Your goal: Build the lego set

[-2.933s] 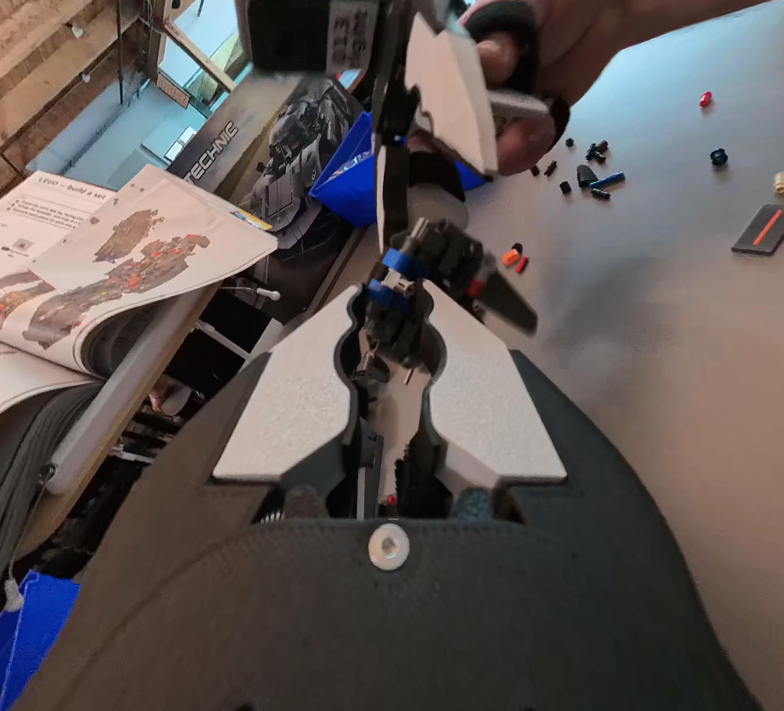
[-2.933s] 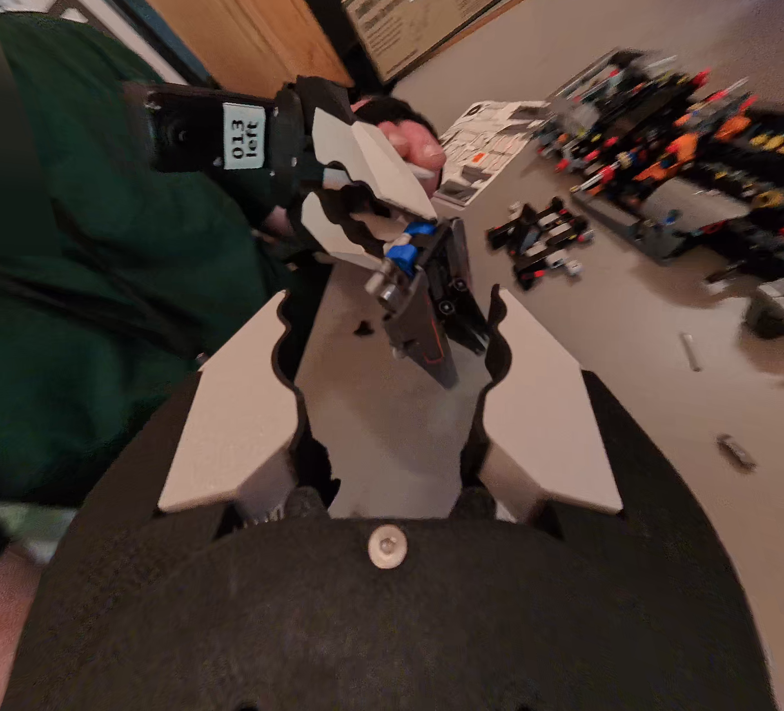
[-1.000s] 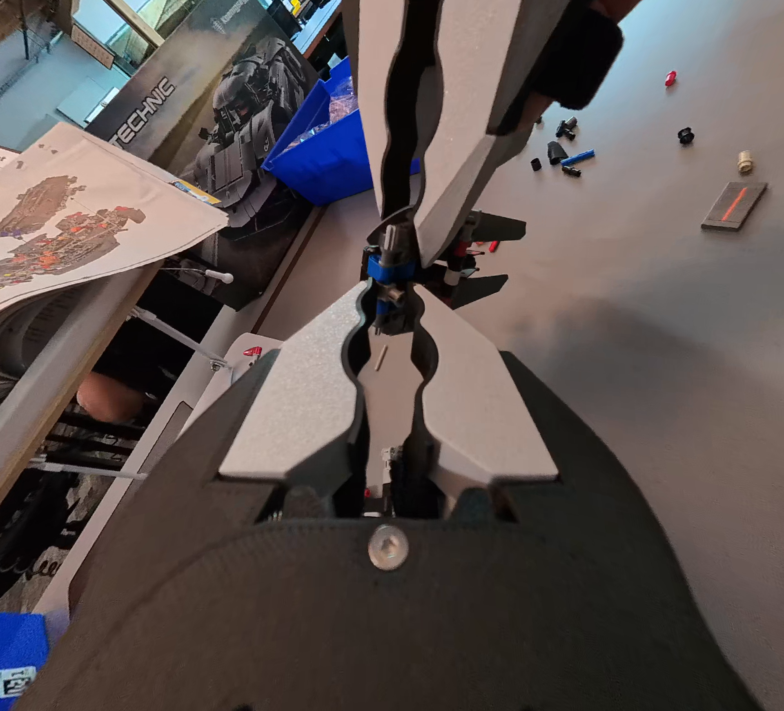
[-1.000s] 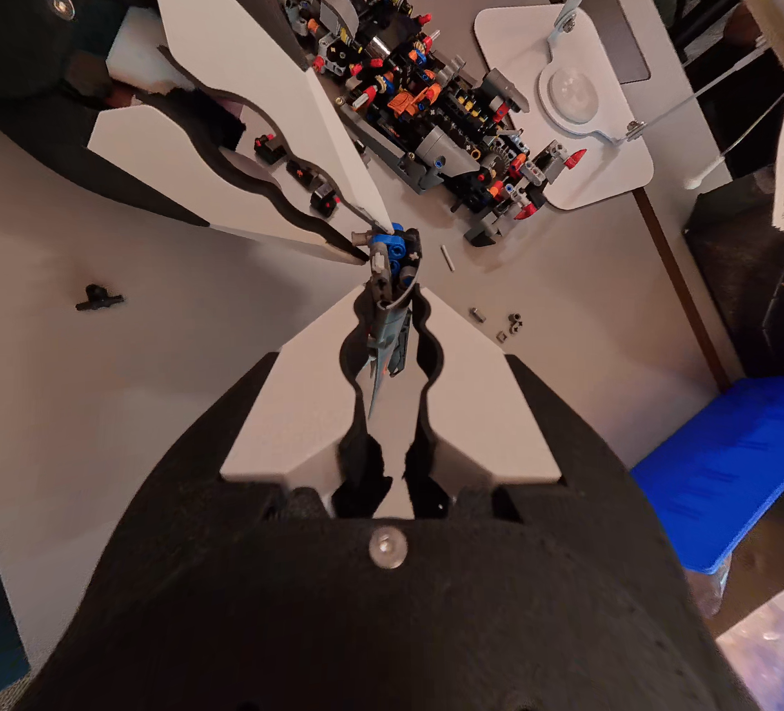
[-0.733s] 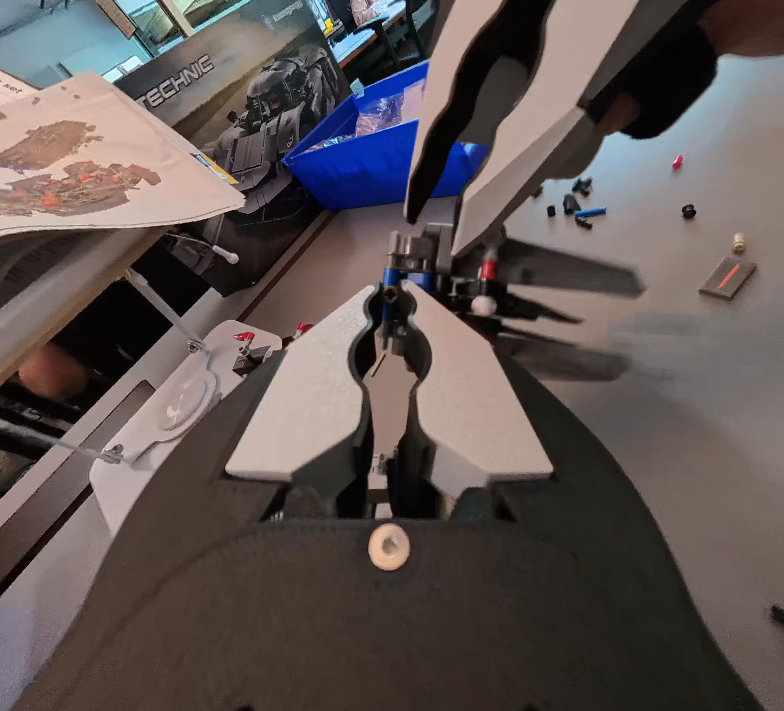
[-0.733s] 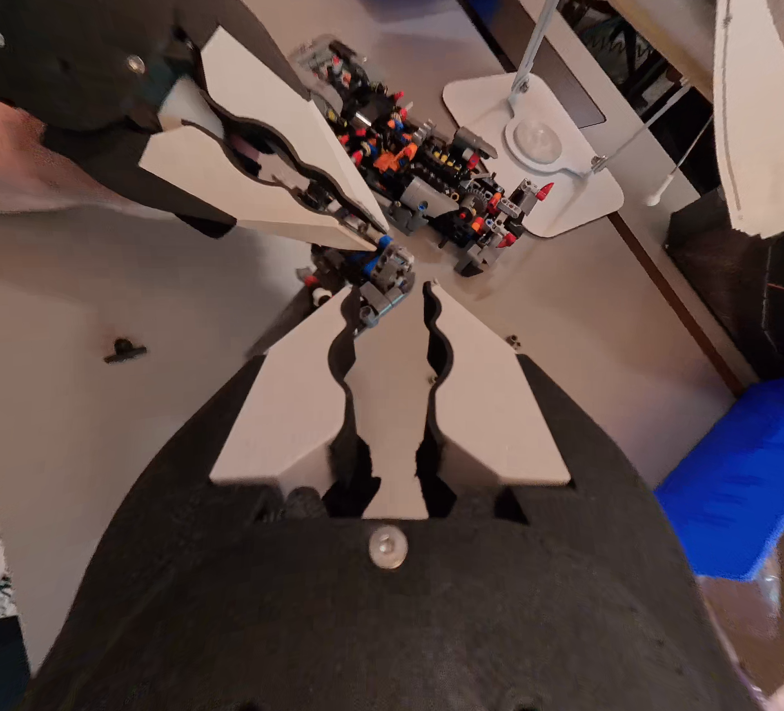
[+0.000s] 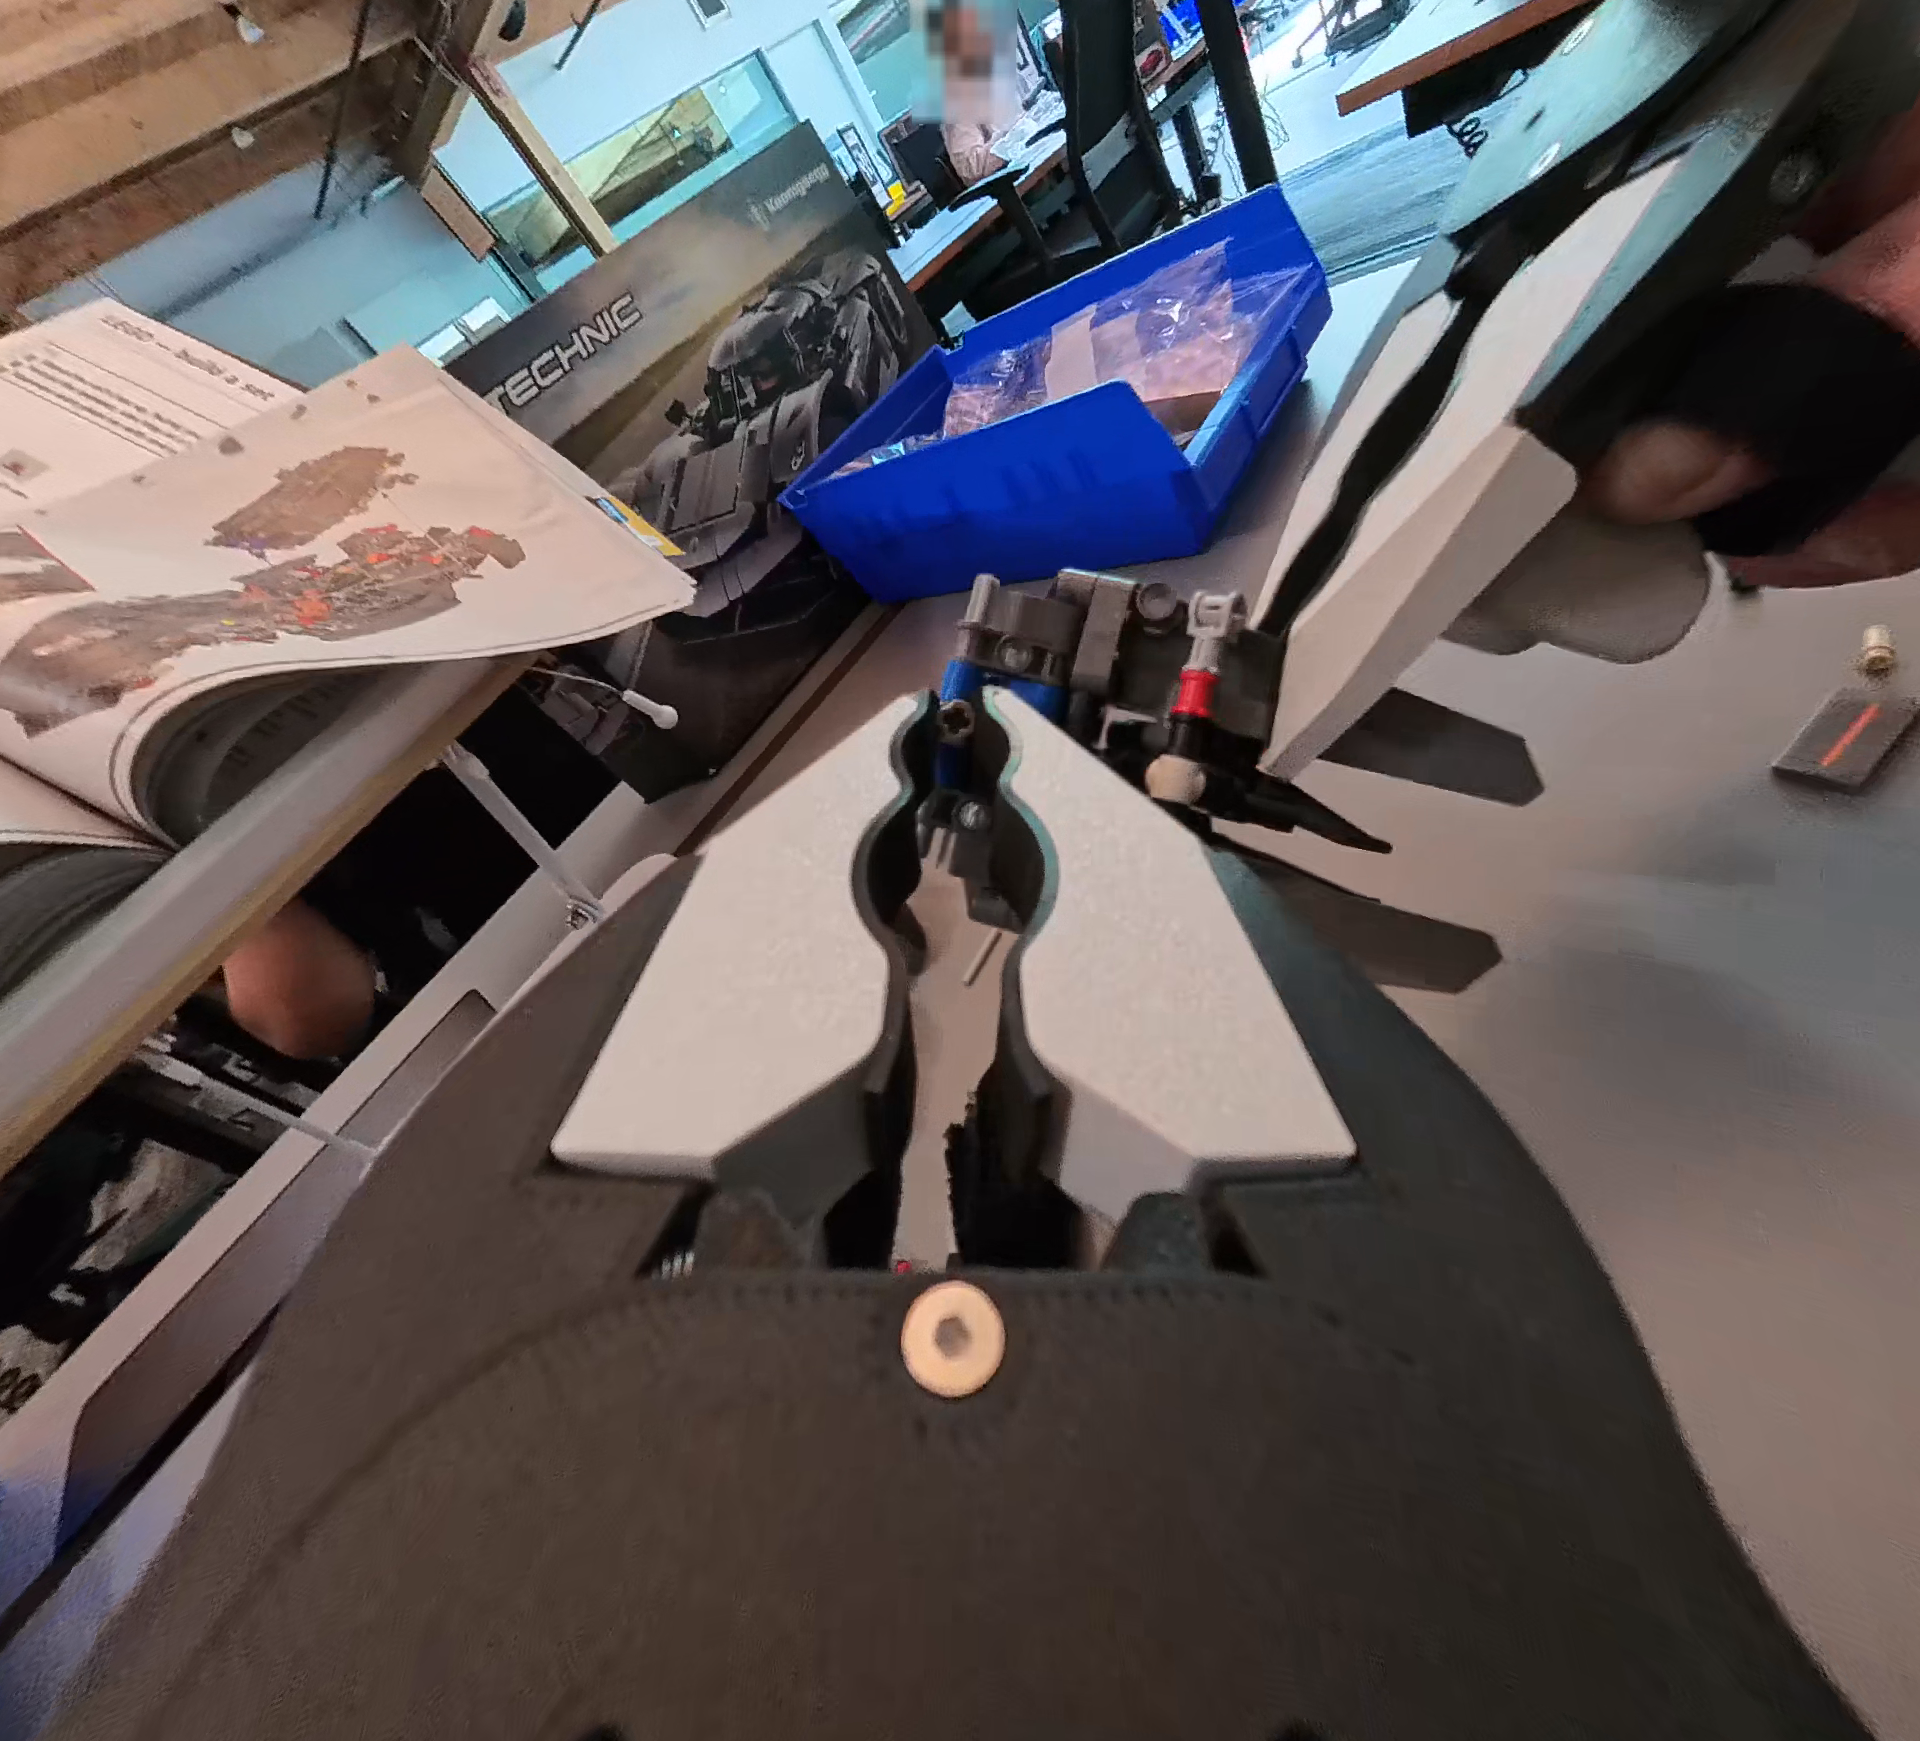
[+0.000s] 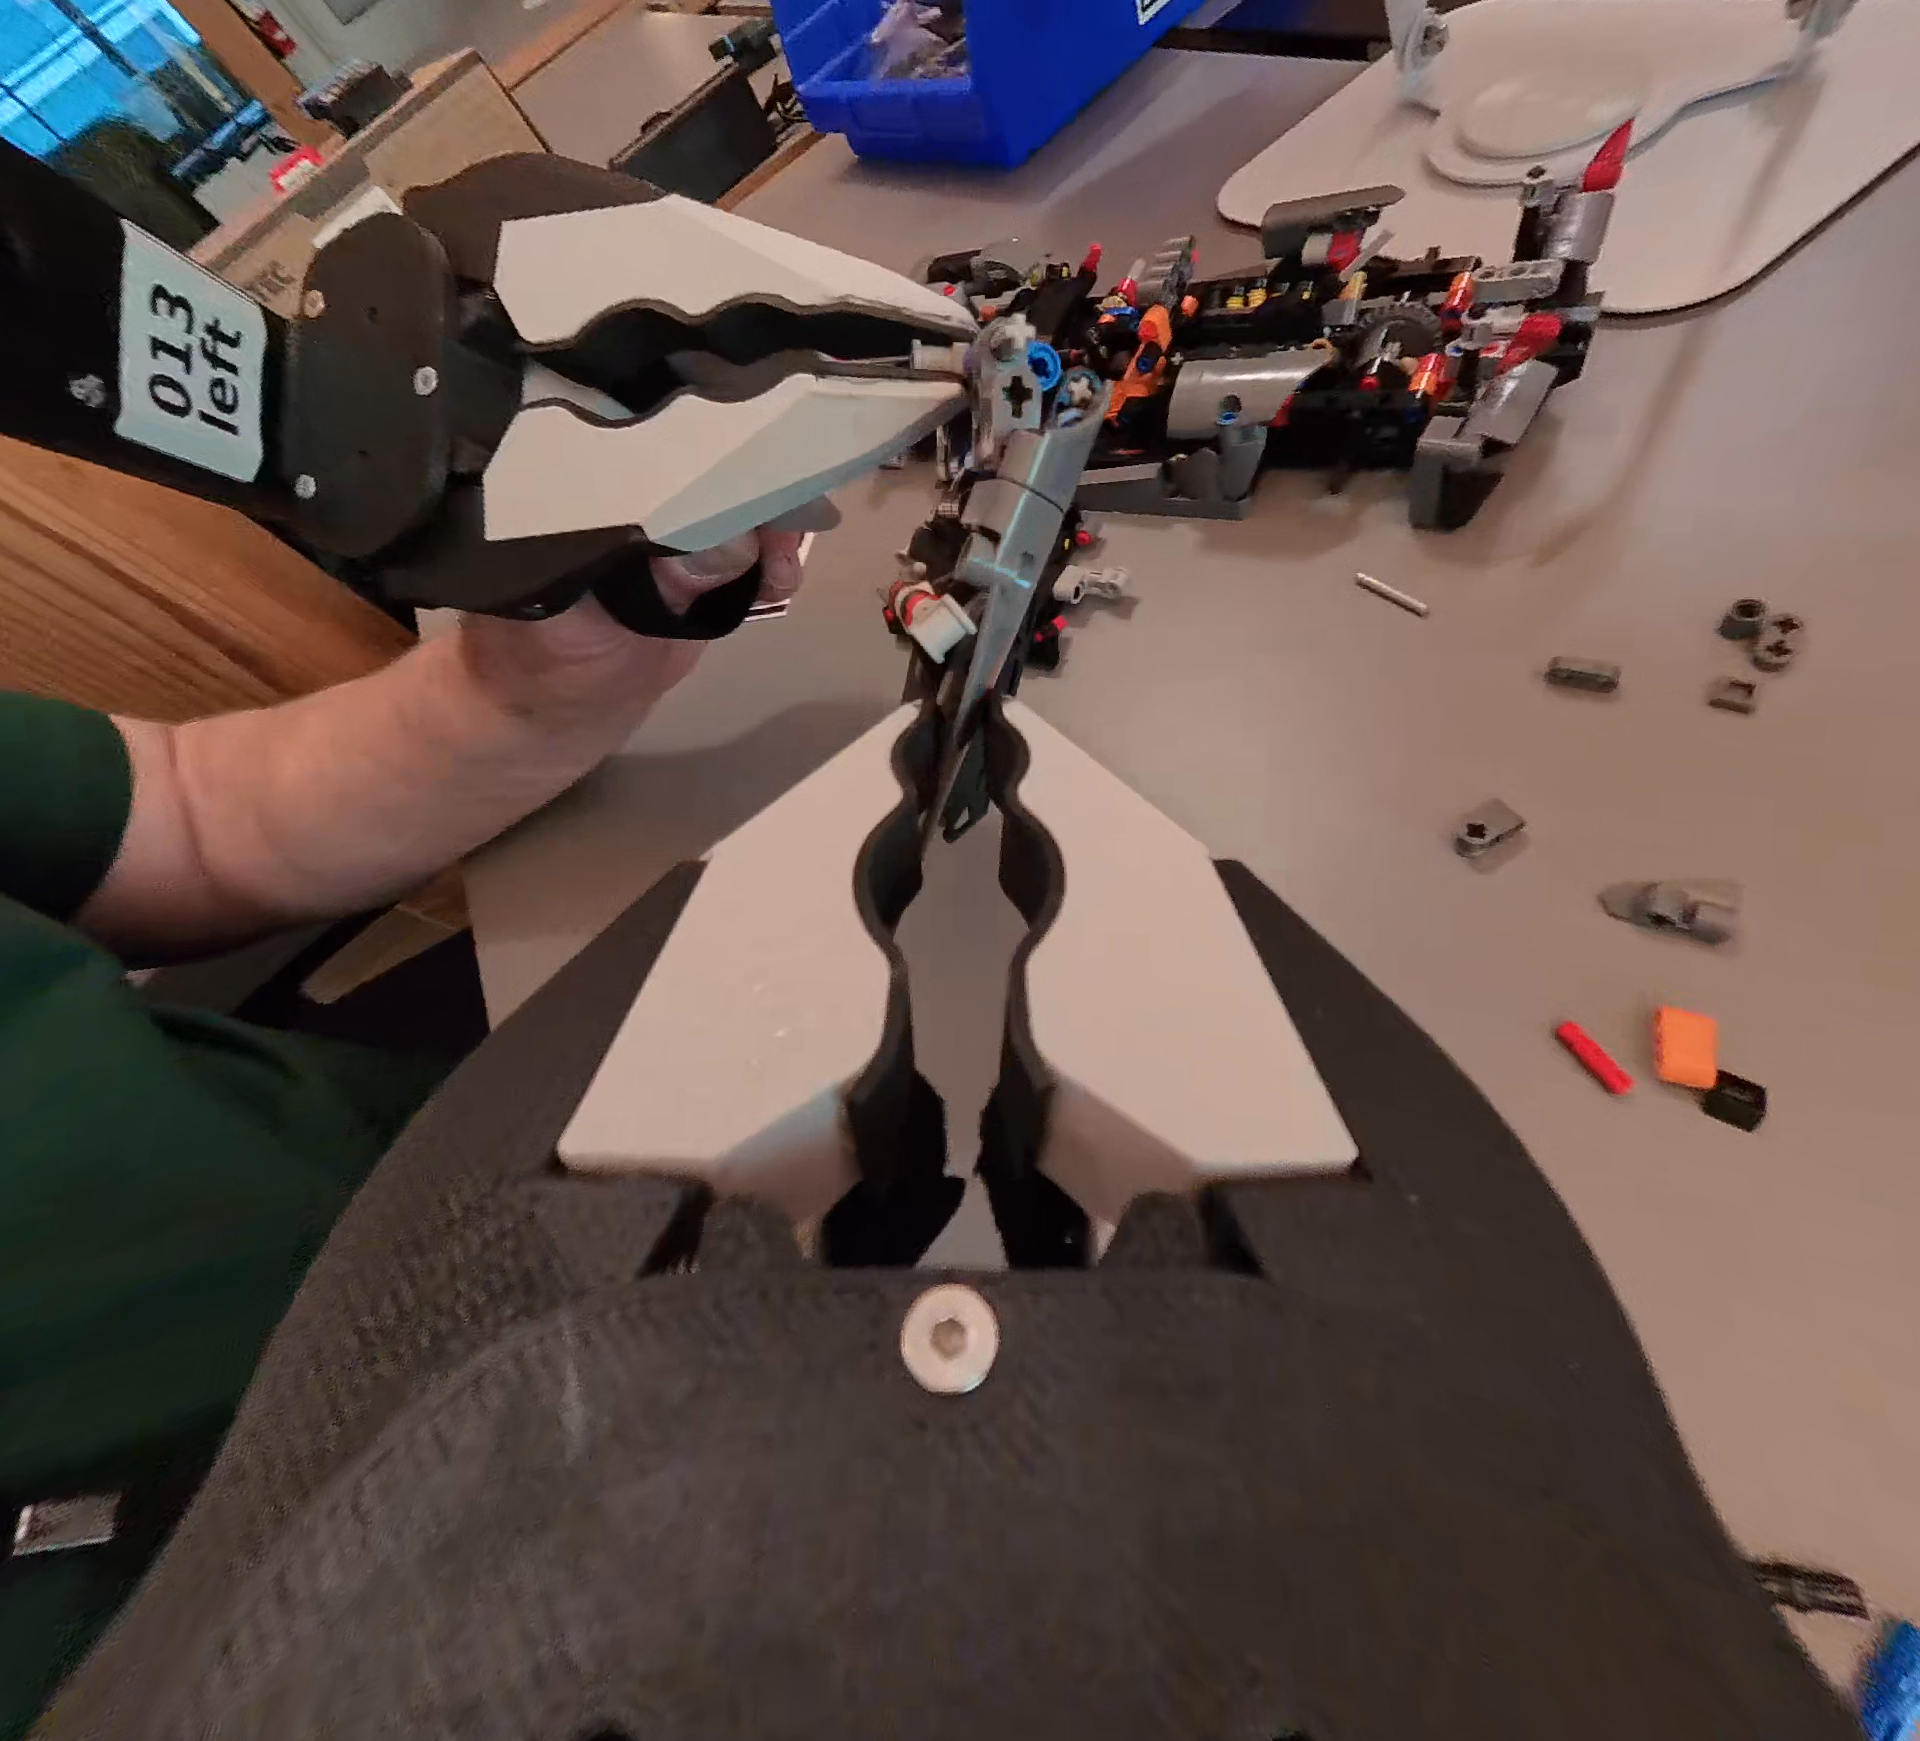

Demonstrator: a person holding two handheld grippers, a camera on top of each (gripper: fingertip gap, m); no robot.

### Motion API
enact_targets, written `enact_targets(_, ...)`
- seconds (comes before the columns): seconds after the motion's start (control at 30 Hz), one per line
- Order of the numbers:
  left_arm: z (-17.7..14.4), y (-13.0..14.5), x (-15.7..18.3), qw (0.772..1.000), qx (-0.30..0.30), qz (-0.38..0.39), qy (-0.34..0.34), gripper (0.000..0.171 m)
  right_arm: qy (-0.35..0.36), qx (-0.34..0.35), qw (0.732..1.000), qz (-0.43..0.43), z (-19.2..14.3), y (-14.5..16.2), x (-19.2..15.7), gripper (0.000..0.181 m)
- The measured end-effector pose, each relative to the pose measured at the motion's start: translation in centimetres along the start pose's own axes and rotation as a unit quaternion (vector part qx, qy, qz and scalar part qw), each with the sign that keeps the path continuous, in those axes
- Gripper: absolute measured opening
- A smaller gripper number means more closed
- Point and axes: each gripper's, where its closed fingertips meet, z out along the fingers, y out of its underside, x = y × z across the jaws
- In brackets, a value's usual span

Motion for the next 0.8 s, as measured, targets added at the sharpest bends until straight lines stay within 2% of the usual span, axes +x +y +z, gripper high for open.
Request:
enact_targets(0.1,-0.2,-0.3,-0.3,1.0,0.008,0.006,-0.012,0.005,0.018,0.022,1.0,-0.003,-0.2,-0.7,0.5,0.004)
enact_targets(0.2,-0.3,-0.5,-0.4,0.998,0.001,0.043,-0.034,0.005,0.022,0.022,0.999,-0.001,0.0,-0.7,0.4,0.004)
enact_targets(0.53,-0.8,-1.5,-0.9,0.988,-0.006,0.126,-0.095,0.004,-0.002,0.063,0.997,0.037,0.5,-1.5,-0.4,0.004)
enact_targets(0.67,-0.8,-1.3,-0.9,0.991,0.0,0.109,-0.081,0.005,0.01,0.068,0.997,0.022,0.4,-1.5,0.0,0.004)
enact_targets(0.8,-0.8,-1.1,-1.2,0.998,0.013,0.041,-0.046,0.005,0.046,0.054,0.997,-0.039,-0.3,-2.0,0.3,0.004)
